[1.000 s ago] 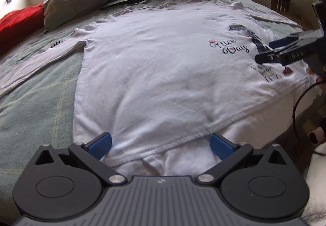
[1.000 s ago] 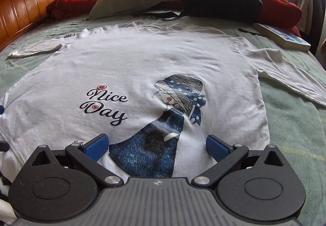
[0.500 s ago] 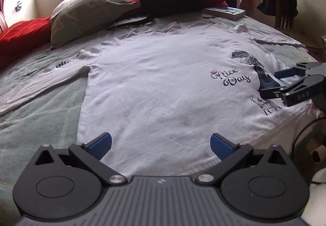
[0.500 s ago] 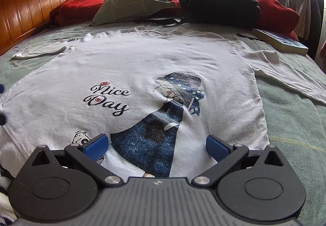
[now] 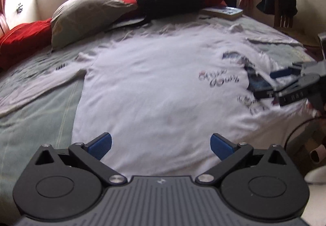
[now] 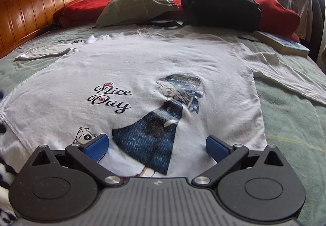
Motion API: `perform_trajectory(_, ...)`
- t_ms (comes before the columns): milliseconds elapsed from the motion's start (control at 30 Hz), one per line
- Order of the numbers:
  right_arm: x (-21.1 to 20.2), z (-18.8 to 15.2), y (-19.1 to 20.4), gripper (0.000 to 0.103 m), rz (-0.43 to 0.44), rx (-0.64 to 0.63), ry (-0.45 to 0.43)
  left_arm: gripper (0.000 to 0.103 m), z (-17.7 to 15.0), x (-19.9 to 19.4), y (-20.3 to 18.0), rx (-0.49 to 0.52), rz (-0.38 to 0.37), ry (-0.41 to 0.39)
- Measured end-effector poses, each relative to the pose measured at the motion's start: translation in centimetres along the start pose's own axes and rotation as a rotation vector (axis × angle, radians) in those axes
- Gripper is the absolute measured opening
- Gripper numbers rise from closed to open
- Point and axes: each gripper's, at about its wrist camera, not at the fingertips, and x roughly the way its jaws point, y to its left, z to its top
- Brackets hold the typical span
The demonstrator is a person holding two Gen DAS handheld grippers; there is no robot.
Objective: Fold clothes
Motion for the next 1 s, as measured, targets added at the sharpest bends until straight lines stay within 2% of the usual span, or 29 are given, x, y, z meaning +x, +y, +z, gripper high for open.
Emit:
perform_trajectory(67,-0.7,0.0,0.1,0.103,0.013,0.0,0.004,0.102,1.8,2.1,-0.8,0.002,-0.015,-0.001)
perform_trajectory(133,-1.4,-0.1,0.2,0.103,0.026,0.001,0.008,0.102,2.5,4.2,-1.7,0.02,0.012,0.01)
perform_trajectory(233,-1.9,-0.8,0.0,0.103,0.03,-0.008,0.014,0.102,1.6,6.3,-3.1,0.042,0.044,0.039)
perform_trajectory(367,-1.9,-2.6,-0.5,0.103,0.013,-0.037,0.018,0.102,-1.0,5.3,-2.8,-0.034,0.006,0.026)
perform_trajectory(533,-2.8,-3.5,-1.2,0.103,0.015,-0.024,-0.003,0.102,-2.3,3.1,-2.9,-0.022,0.007,0.08)
perform_trajectory(600,-2.9,-3.6,-1.1,0.103,0.008,-0.023,-0.005,0.102,-1.7,2.6,-3.0,-0.013,0.002,0.109)
perform_trajectory(700,-3.1,-3.7,-1.0,0.103,0.0,-0.023,-0.004,0.102,-0.2,2.0,-3.4,0.036,0.039,0.07)
perform_trajectory(767,-3.2,-3.6,-0.9,0.103,-0.003,-0.023,0.003,0.102,1.1,2.1,-3.5,0.033,0.043,0.049)
perform_trajectory(867,-3.1,-3.5,-1.0,0.103,-0.003,-0.015,0.016,0.102,2.6,3.6,-3.2,0.01,0.045,0.037)
perform_trajectory(1000,-2.9,-3.4,-1.2,0.103,0.002,0.002,0.029,0.102,3.7,6.6,-2.5,-0.033,0.077,0.066)
